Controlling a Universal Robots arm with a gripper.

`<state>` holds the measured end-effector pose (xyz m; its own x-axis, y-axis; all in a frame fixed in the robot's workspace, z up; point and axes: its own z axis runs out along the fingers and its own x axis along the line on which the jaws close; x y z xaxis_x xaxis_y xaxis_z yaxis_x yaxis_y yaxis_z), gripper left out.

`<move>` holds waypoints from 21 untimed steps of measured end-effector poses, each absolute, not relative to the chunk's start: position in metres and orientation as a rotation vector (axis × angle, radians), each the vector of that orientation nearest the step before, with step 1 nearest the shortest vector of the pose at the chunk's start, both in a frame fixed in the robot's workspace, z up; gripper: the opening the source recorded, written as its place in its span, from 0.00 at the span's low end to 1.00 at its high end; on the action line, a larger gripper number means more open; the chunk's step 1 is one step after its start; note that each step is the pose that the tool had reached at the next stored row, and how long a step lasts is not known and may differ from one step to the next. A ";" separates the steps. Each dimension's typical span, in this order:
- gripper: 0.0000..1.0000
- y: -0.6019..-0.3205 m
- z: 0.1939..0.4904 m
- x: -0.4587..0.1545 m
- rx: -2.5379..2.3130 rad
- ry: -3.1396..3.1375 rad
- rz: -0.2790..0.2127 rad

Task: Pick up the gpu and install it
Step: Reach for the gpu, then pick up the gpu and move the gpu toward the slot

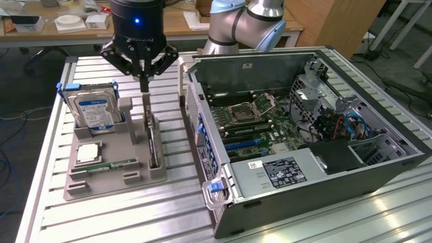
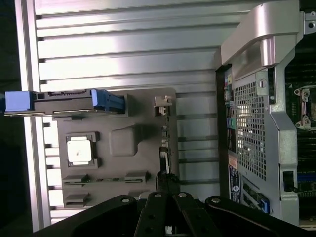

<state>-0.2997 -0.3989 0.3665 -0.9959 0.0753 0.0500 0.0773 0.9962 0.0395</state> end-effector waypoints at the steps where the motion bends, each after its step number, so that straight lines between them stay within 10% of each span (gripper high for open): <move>1: 0.10 -0.399 0.366 -0.301 -0.118 -3.089 -0.064; 21: 0.16 -0.399 0.365 -0.305 -0.114 -3.085 -0.063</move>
